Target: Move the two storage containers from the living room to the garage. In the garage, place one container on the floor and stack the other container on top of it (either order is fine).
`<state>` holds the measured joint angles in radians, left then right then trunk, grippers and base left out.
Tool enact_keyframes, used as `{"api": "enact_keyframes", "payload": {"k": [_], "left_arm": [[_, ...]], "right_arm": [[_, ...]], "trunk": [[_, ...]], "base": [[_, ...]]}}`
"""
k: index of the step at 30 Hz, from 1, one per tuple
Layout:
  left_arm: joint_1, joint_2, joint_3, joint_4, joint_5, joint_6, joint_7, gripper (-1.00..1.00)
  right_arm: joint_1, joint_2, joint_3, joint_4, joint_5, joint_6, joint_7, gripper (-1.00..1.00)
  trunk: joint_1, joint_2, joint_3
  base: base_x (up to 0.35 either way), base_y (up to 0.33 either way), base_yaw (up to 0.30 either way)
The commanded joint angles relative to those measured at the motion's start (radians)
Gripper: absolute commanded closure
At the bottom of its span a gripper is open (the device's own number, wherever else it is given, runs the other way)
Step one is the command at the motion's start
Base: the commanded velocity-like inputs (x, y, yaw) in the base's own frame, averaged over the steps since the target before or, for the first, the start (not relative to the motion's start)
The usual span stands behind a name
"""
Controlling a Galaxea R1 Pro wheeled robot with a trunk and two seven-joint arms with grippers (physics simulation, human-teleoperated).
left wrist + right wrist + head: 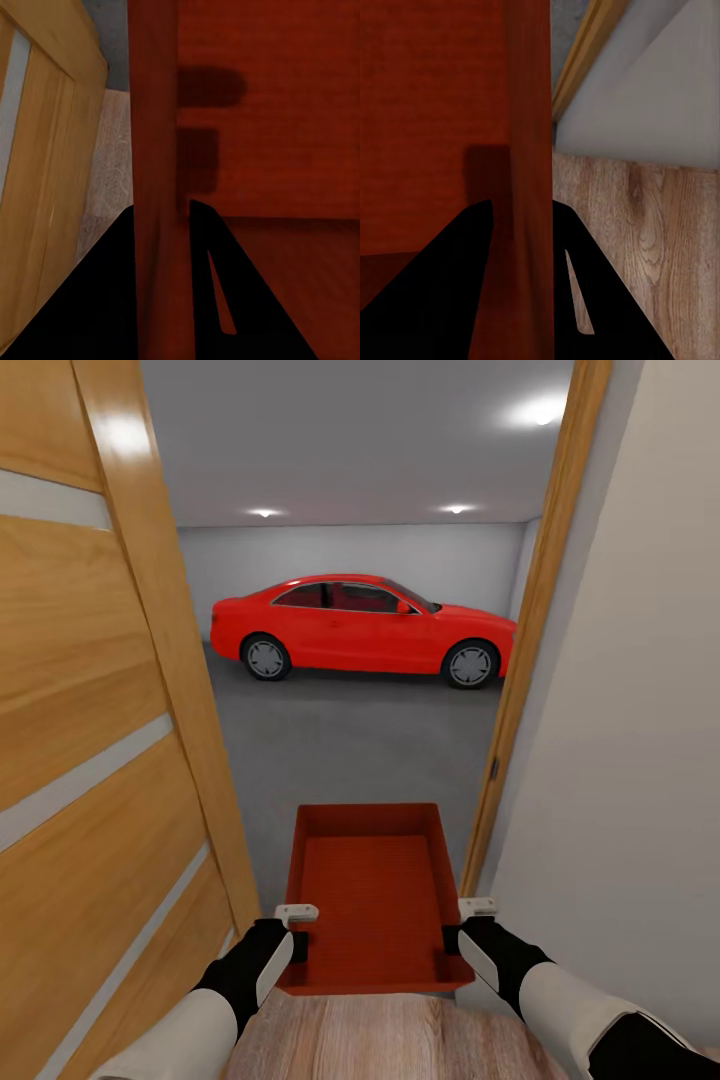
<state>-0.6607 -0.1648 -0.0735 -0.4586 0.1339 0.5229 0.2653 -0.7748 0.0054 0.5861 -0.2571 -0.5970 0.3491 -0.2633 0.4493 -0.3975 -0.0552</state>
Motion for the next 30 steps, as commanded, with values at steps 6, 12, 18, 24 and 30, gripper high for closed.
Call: {"api": "enact_keyframes", "payload": {"k": [6,12,18,24,30], "left_arm": [[0.0,0.004,-0.011,0.018,-0.017,0.012,0.02,1.0],[0.0,0.004,-0.011,0.018,-0.017,0.013,0.02,1.0],[0.0,0.004,-0.011,0.018,-0.017,0.013,0.02,1.0],[0.0,0.004,-0.011,0.018,-0.017,0.012,0.02,1.0],[0.0,0.004,-0.011,0.018,-0.017,0.012,0.02,1.0]], "right_arm": [[-0.001,-0.001,0.023,-0.025,-0.018,0.001,-0.007,1.0],[-0.001,-0.001,0.022,-0.025,-0.018,0.001,-0.007,1.0],[-0.001,-0.001,0.021,-0.025,-0.018,0.001,-0.007,1.0],[-0.001,-0.001,0.023,-0.025,-0.018,0.001,-0.007,1.0],[-0.001,-0.001,0.022,-0.025,-0.018,0.001,-0.007,1.0]], "trunk": [[0.001,-0.002,-0.002],[0.001,-0.002,-0.002],[0.001,-0.002,-0.002],[0.001,-0.002,-0.002],[0.001,-0.002,-0.002]], "base": [[0.0,0.0,0.0],[0.016,0.071,0.0],[0.071,0.205,0.0],[0.011,0.033,-0.01],[0.001,0.002,-0.187]]}}
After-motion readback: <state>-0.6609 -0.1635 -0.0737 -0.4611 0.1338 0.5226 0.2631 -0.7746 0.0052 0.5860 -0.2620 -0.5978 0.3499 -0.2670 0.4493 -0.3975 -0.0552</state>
